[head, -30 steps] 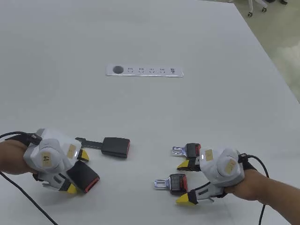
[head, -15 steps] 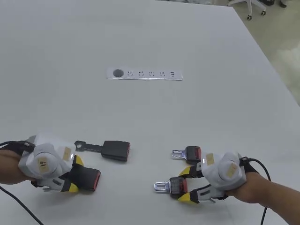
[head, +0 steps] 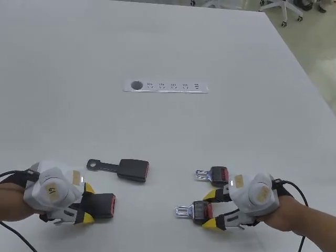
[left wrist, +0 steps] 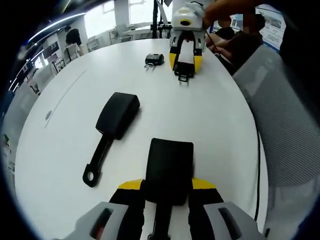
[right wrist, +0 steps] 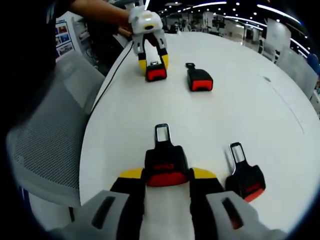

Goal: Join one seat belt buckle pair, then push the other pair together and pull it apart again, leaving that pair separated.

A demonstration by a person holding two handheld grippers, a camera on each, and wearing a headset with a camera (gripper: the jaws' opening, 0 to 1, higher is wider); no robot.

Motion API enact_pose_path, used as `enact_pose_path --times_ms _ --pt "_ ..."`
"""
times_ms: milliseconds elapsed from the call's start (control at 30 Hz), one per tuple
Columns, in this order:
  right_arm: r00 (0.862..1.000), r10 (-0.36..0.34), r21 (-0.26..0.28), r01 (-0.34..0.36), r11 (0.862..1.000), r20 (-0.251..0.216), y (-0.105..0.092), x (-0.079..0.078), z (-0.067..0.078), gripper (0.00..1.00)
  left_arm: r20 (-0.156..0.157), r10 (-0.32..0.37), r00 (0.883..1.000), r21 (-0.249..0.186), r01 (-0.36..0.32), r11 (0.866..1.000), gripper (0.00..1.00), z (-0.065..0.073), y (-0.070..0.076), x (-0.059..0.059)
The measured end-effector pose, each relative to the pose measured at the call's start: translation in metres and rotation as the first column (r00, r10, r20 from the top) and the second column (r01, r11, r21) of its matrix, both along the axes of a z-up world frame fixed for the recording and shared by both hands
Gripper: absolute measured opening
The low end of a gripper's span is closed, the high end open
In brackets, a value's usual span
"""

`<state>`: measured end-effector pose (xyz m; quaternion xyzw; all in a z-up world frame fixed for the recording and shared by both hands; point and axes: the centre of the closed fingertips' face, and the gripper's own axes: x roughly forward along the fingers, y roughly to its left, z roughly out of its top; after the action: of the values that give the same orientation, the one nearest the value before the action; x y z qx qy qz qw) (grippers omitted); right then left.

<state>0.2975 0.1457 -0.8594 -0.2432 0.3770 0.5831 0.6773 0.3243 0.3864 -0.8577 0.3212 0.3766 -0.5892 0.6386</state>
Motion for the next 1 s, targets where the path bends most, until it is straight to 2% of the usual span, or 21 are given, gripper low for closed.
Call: enact_pose_path --times_ms 267,467,733,1000 --pt "1.0 0.011 0.016 -0.011 1.0 0.004 -0.001 -0.003 0.0 0.35 0.006 -0.018 1.0 0.015 0.018 1.0 0.34 -0.001 0.0 -0.007" --pt "1.0 -0.012 0.045 0.011 0.999 0.005 -0.001 -0.003 0.0 0.35 0.014 -0.025 1.0 0.023 0.024 0.999 0.34 -0.002 0.001 -0.006" --pt "1.0 -0.018 0.073 0.017 0.997 0.007 0.001 -0.003 0.0 0.35 0.015 -0.025 1.0 0.054 0.024 0.998 0.34 -0.003 0.001 -0.006" --pt "1.0 -0.026 0.105 0.025 0.994 0.012 0.011 -0.002 0.001 0.35 0.02 -0.012 1.0 0.074 0.011 0.997 0.34 -0.003 0.001 -0.006"
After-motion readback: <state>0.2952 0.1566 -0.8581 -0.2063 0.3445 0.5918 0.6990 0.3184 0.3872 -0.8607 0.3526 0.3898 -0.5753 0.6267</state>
